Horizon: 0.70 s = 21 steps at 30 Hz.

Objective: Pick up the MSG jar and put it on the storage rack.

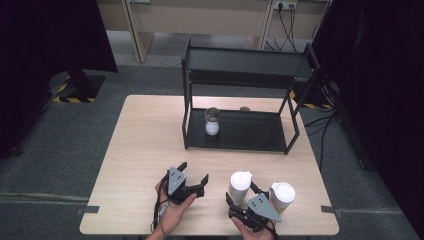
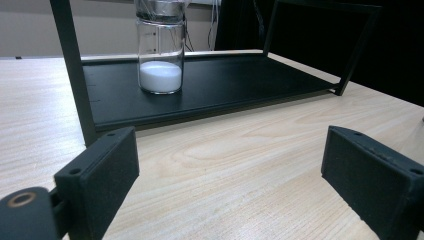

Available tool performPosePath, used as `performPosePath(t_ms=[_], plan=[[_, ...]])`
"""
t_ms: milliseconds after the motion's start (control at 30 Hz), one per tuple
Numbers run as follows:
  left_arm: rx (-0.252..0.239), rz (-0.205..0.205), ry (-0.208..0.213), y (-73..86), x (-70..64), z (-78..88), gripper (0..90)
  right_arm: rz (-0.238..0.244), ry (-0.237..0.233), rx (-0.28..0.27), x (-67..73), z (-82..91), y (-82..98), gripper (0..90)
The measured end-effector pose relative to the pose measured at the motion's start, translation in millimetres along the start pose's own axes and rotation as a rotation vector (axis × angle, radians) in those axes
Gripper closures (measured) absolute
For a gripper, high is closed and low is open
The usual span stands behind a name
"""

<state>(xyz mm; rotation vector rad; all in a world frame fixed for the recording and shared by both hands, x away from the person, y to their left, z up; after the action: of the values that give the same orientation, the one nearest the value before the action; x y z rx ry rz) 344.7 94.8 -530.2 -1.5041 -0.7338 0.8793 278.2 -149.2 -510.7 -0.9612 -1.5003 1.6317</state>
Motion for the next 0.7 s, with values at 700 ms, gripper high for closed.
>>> performPosePath(t_ms=[700], plan=[[0.000, -0.001, 0.000, 0.0, -0.1, 0.0, 7.9, -0.017, 0.027, 0.008, -1.2, -8.3, 7.3, 30.3]])
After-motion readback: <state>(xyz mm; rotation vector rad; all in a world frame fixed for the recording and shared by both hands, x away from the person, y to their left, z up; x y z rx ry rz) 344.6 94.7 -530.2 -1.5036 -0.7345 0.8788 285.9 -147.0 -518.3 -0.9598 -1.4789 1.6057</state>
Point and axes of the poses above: each handheld gripper's, and its own axes: z roughly backward along the jaws, y roughly out of its underside, x roughly to its left, the point moved 1 cm from there along -z, roughly forward along the jaws, and after that the axes turned 14 degrees about -x, right-handed, at the moved point
